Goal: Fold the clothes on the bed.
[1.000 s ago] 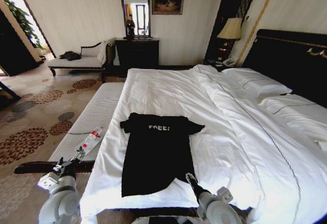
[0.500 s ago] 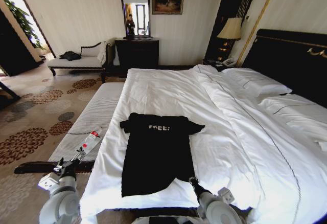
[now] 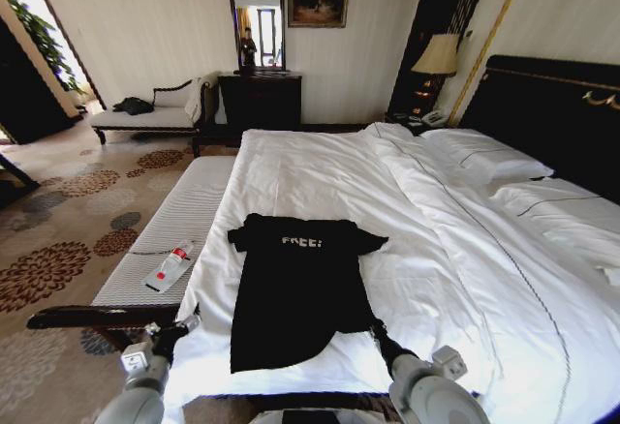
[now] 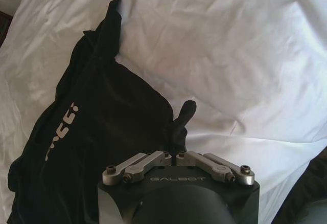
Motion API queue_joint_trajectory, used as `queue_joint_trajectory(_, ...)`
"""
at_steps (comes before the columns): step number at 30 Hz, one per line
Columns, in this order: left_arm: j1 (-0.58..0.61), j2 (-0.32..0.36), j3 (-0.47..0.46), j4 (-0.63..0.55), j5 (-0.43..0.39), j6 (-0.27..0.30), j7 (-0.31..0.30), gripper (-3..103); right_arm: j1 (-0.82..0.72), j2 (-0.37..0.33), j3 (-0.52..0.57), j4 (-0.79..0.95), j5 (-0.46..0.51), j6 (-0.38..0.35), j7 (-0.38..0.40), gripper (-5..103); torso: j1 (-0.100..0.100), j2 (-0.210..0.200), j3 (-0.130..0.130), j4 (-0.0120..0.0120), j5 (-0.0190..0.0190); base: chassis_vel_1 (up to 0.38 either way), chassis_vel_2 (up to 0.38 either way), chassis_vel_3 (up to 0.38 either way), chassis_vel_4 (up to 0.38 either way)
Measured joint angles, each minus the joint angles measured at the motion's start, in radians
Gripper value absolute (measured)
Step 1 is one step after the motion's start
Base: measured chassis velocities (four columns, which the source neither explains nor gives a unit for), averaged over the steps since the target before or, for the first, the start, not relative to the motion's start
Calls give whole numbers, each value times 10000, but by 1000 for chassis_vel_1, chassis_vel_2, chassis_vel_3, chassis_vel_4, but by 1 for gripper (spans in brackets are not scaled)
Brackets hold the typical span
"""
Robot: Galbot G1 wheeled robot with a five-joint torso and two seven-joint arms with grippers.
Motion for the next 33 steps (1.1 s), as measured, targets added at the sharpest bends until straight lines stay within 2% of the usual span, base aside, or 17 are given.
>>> queue_joint_trajectory(3,224,296,533,-21,242,-101,325,100,-76,-20,68,24,5,-6,93,-3,0,0,0,0,2,0,0,0,0)
queue_joint_trajectory(4,304,404,738,-25,371,-162,448,100,-98,-30,106,26,5,-6,135,2,0,1,0,0,4,0,0,0,0)
queue_joint_trajectory(5,353,466,864,-27,464,-204,523,100,-115,-36,141,27,6,-7,175,2,-1,1,0,0,3,0,0,0,0)
queue_joint_trajectory(7,548,738,1391,40,969,-428,773,100,-192,-54,288,27,11,-5,353,13,-1,1,0,0,4,0,0,0,0)
queue_joint_trajectory(8,548,738,1391,40,969,-428,773,100,-192,-54,288,27,11,-5,353,13,-1,1,0,0,4,0,0,0,0)
queue_joint_trajectory(13,813,969,1828,208,1183,-654,937,100,-312,-20,328,19,-58,18,551,40,-1,0,0,0,3,0,0,0,0)
queue_joint_trajectory(15,832,969,1842,205,1183,-688,959,100,-314,-13,333,18,-62,19,560,40,-1,1,0,1,3,0,0,0,0)
queue_joint_trajectory(18,954,947,1907,23,1182,-810,1038,100,-289,7,334,10,-98,26,589,56,0,1,-1,0,2,0,0,0,0)
queue_joint_trajectory(20,978,946,1921,-11,1181,-816,1042,100,-283,12,323,9,-110,27,591,56,0,0,0,0,3,0,0,0,0)
queue_joint_trajectory(23,1338,1111,1980,-402,1177,-854,1044,100,-266,66,209,5,-190,31,595,73,0,0,0,0,3,0,0,0,0)
queue_joint_trajectory(25,1387,1144,1982,-436,1176,-855,1044,100,-266,70,201,5,-196,31,595,73,0,0,0,0,3,0,0,0,0)
queue_joint_trajectory(26,1580,1300,2011,-499,1174,-861,1042,100,-260,80,188,3,-205,32,595,84,-1,1,0,1,4,0,0,0,0)
queue_joint_trajectory(29,1632,1361,2081,-455,1197,-897,1041,100,-254,79,193,2,-207,33,596,89,-1,0,-1,1,2,0,0,0,0)
queue_joint_trajectory(31,1631,1361,2160,-416,1210,-917,1034,100,-251,71,221,0,-207,35,595,98,0,0,0,1,1,0,0,0,0)
queue_joint_trajectory(33,1629,1305,2225,-456,1193,-910,1013,101,-253,61,256,-2,-204,37,603,99,0,0,0,1,1,0,0,0,0)
